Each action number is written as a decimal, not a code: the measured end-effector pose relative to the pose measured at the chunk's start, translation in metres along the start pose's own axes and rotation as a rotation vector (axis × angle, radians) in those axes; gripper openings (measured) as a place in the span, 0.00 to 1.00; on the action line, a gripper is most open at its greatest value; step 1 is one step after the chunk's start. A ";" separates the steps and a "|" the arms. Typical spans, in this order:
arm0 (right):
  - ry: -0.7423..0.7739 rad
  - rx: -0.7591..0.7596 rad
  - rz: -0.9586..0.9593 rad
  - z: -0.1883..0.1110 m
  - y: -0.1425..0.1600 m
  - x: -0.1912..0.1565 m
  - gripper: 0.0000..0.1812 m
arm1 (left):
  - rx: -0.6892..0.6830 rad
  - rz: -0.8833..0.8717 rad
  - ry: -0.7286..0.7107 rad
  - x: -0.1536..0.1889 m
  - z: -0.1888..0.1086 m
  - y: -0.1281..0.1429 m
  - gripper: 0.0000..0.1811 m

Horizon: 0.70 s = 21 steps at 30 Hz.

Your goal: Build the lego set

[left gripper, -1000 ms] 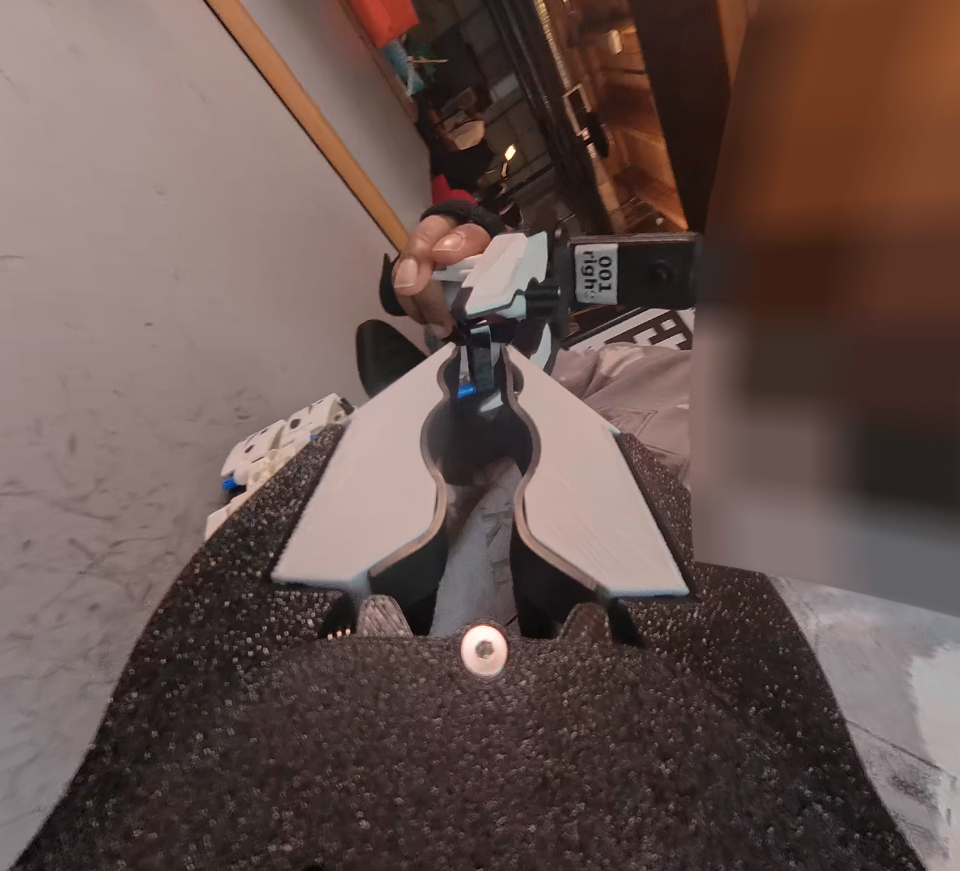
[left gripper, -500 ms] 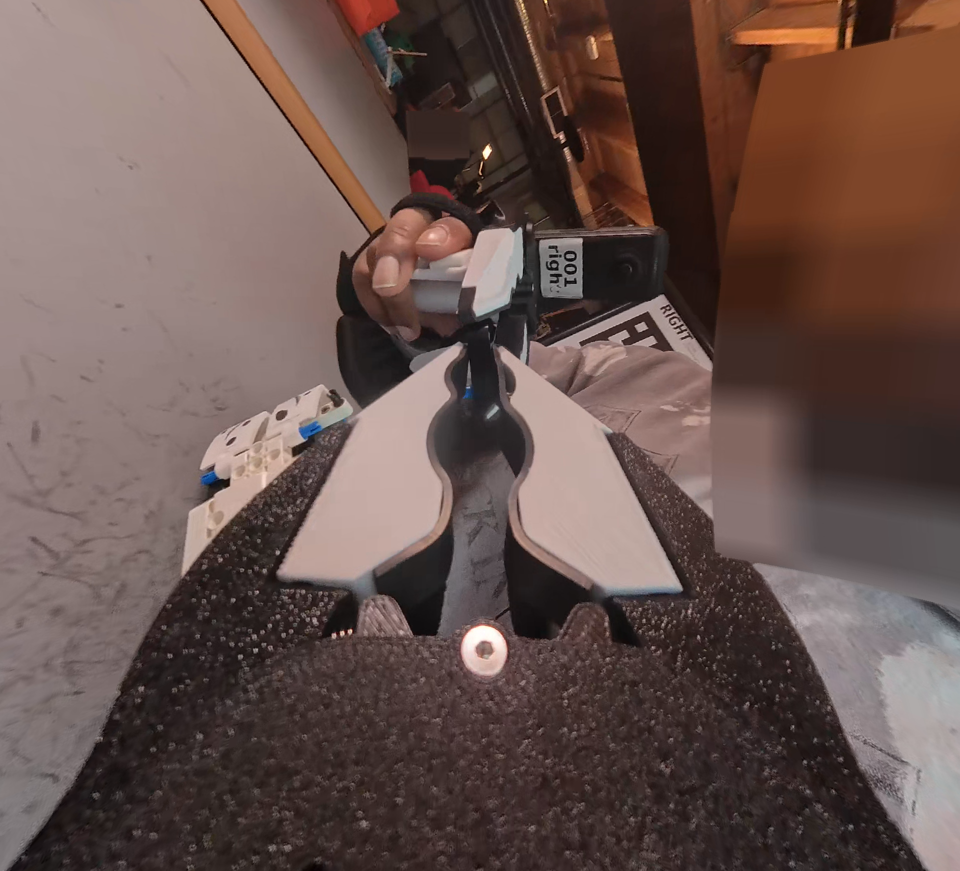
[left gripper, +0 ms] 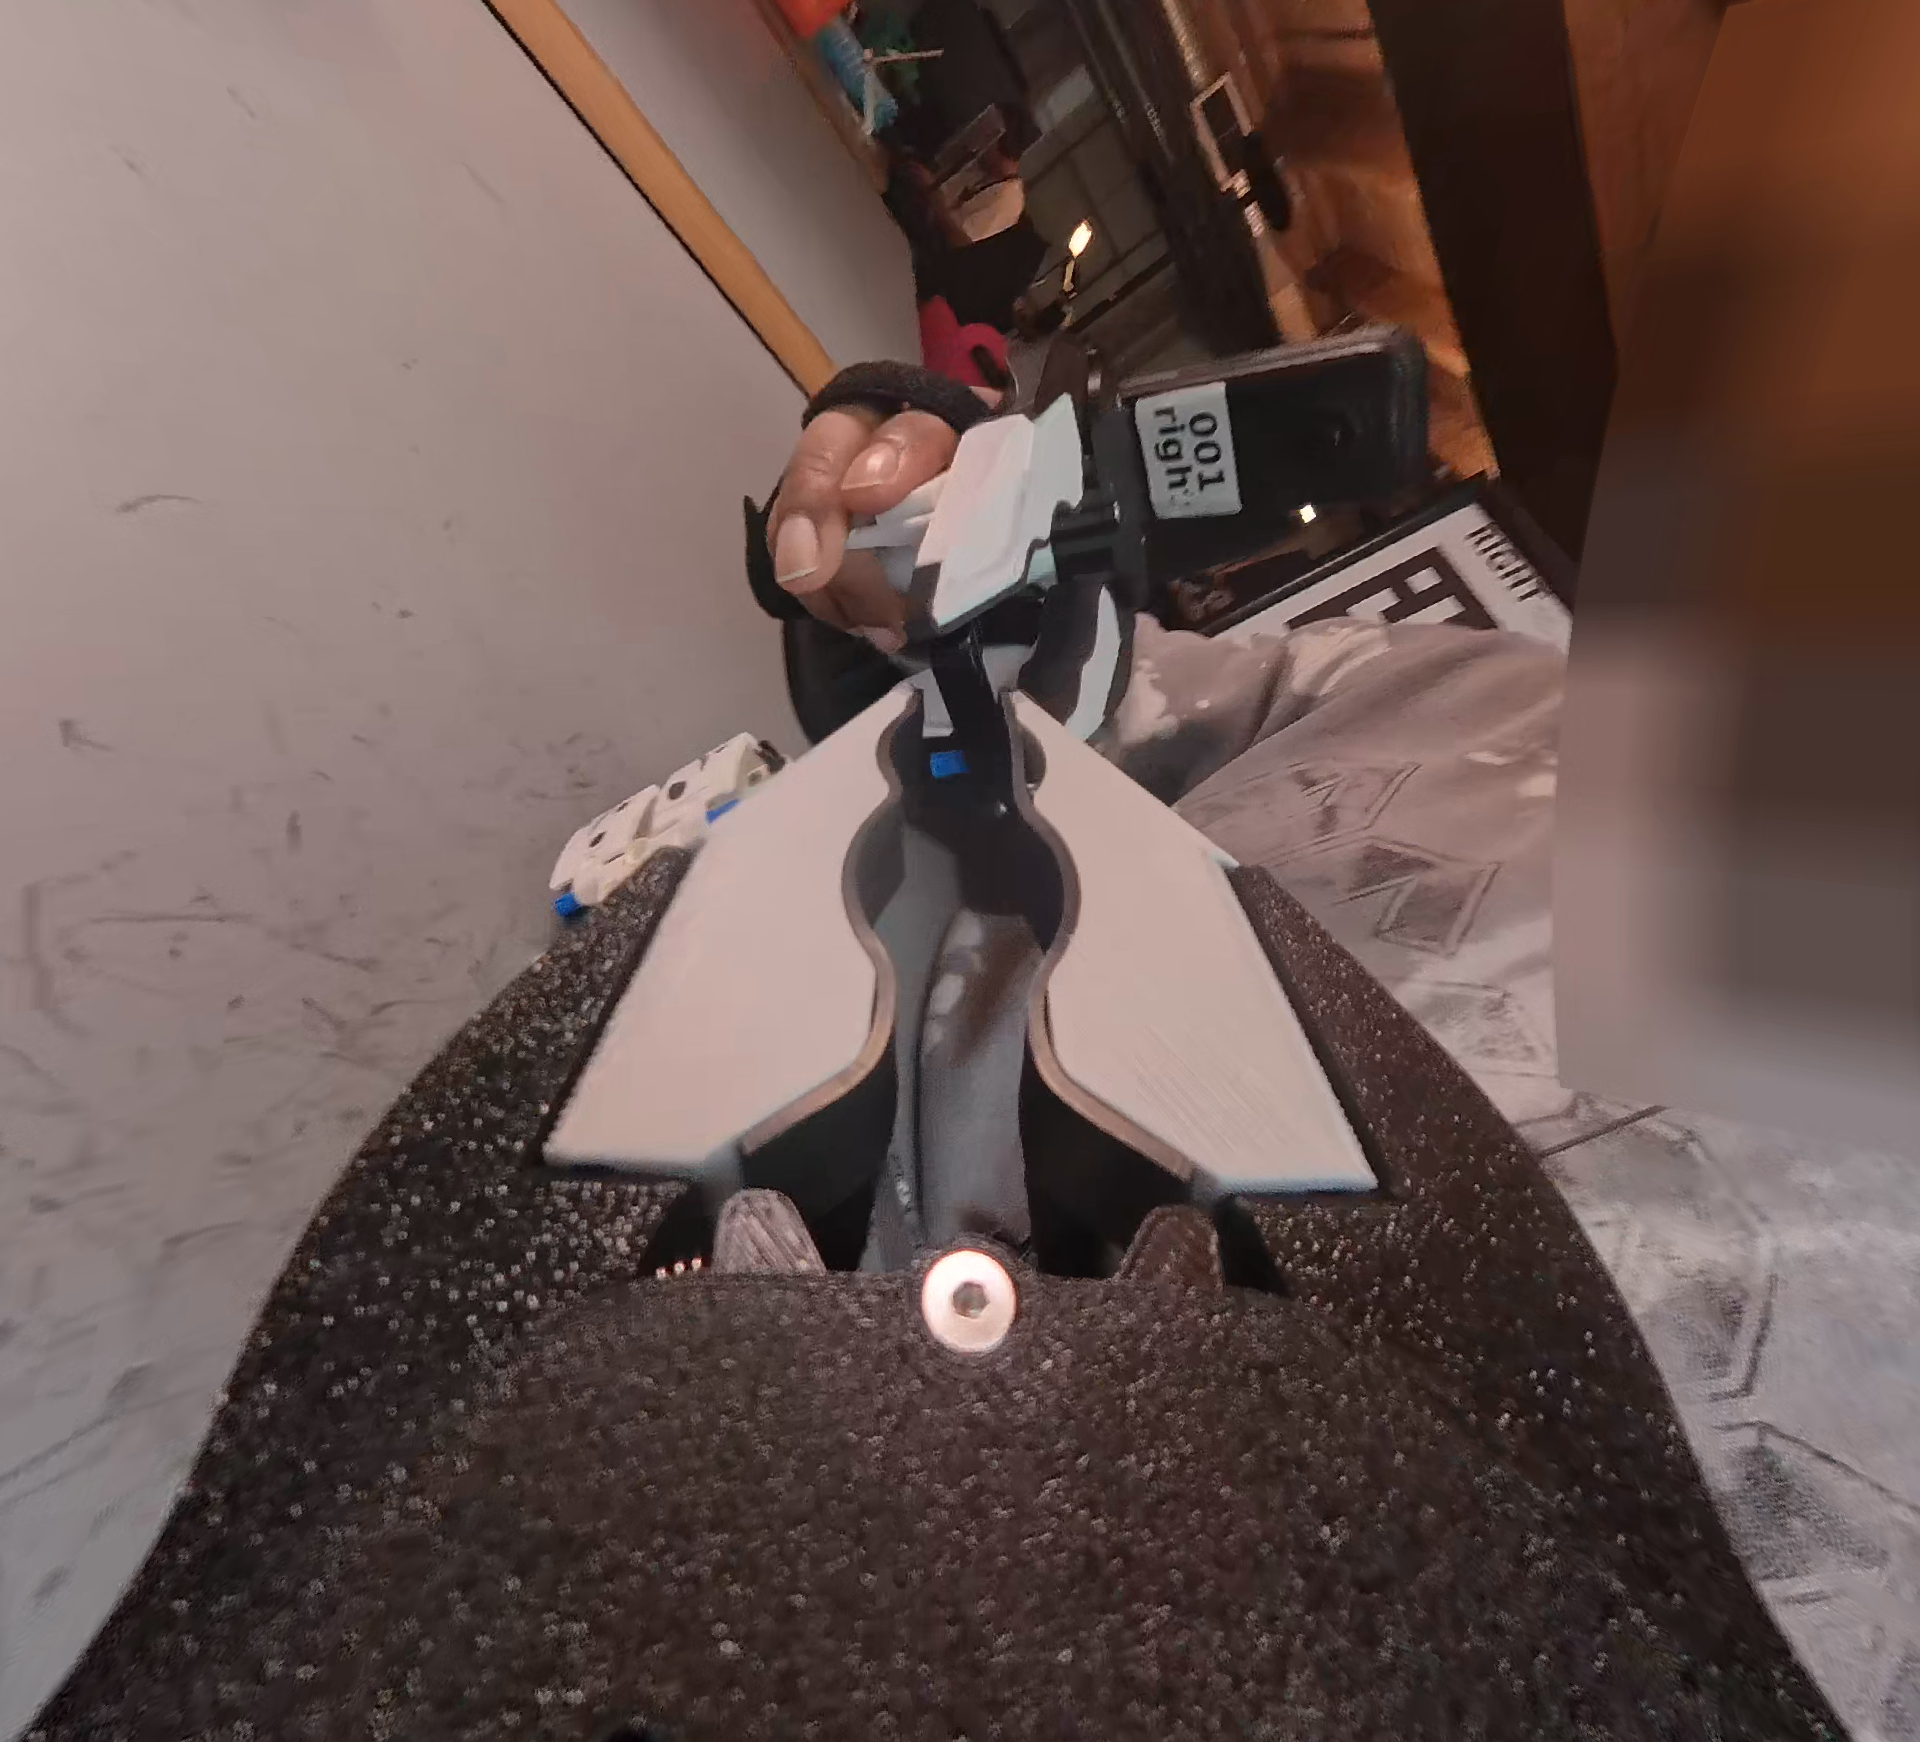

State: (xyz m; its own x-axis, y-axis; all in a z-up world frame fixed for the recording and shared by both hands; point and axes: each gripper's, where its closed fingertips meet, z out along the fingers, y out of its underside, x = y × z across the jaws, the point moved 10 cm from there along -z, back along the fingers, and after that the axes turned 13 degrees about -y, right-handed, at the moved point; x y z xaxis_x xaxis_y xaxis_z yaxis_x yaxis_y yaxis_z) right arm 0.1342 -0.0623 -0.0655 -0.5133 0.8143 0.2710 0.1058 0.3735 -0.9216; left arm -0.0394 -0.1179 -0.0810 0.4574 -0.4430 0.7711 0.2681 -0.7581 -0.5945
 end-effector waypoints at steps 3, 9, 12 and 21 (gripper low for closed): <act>-0.029 -0.006 0.053 -0.005 0.007 0.004 0.18 | -0.050 0.187 -0.147 0.005 -0.013 -0.003 0.14; -0.091 -0.011 0.182 -0.017 0.029 0.003 0.18 | -0.258 0.450 -0.422 0.000 -0.024 0.018 0.23; -0.132 -0.034 0.211 -0.013 0.039 -0.003 0.18 | -0.325 0.481 -0.421 -0.004 -0.016 0.030 0.23; -0.213 -0.107 0.209 -0.007 0.045 -0.011 0.18 | -0.376 0.637 -0.469 -0.014 -0.001 0.026 0.08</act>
State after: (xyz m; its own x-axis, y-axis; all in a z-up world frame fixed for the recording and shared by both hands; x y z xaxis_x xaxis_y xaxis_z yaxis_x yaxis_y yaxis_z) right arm 0.1505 -0.0519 -0.1082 -0.6369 0.7710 0.0039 0.3111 0.2616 -0.9137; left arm -0.0395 -0.1324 -0.1071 0.7488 -0.6559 0.0954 -0.4167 -0.5778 -0.7018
